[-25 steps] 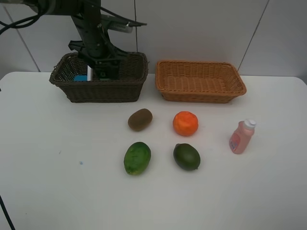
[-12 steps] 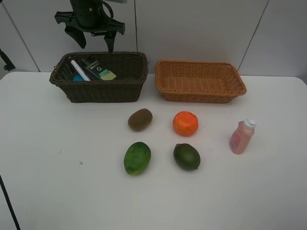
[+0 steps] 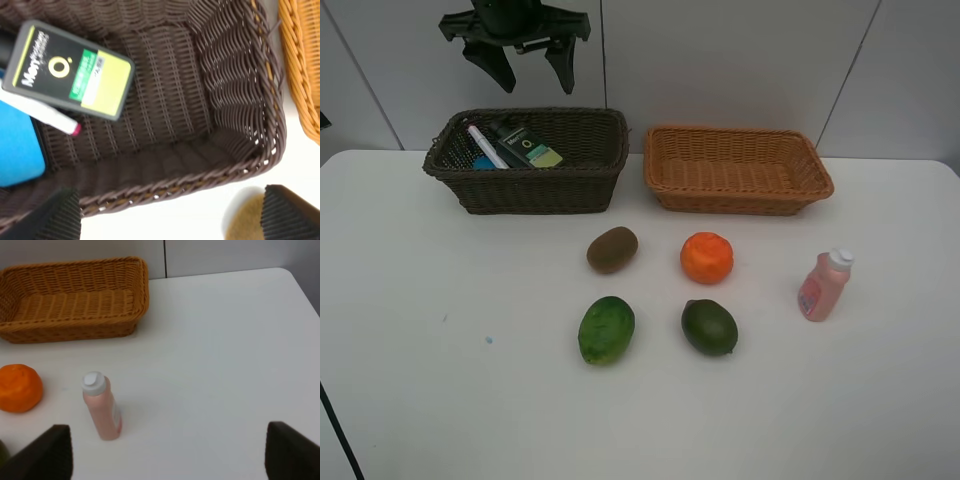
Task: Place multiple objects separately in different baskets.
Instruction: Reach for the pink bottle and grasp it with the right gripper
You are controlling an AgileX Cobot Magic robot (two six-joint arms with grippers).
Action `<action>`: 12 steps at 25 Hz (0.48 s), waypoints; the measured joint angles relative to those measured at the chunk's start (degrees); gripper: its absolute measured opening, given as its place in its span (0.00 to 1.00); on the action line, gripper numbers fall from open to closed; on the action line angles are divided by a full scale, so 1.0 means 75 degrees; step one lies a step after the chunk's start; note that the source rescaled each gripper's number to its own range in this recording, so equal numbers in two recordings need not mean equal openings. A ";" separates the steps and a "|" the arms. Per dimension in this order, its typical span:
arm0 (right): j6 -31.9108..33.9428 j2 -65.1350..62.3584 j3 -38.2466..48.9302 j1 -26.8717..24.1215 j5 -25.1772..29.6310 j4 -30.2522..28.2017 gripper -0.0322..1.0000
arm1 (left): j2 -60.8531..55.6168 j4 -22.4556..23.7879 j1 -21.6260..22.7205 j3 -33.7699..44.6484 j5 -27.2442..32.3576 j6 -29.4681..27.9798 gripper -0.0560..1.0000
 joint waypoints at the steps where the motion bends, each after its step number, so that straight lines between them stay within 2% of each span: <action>1: 0.0000 0.0000 0.0000 0.0000 0.0000 0.0000 0.95 | -0.0050 -0.0128 0.0009 0.0126 0.0000 0.0095 0.97; 12: 0.0000 0.0000 0.0000 0.0000 0.0000 0.0000 0.95 | -0.0206 -0.0473 -0.0136 0.0867 -0.0007 0.0793 0.97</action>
